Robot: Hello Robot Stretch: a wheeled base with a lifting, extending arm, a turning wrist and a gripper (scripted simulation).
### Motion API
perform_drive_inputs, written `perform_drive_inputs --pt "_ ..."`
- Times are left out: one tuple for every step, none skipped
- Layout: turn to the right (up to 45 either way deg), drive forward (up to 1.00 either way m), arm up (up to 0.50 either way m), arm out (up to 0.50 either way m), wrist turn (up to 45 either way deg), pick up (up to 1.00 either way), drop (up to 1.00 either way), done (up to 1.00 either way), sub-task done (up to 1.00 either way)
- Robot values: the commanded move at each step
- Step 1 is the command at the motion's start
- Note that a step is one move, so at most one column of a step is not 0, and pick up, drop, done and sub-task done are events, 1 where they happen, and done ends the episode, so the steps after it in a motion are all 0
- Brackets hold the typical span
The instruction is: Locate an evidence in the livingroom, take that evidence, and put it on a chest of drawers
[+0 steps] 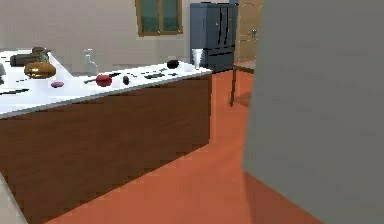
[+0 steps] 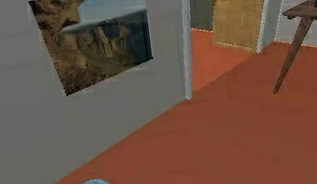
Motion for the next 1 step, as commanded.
perform_drive_inputs --pt "15.0 0.00 0.00 0.00 0.0 0.00 0.00 0.00 0.00"
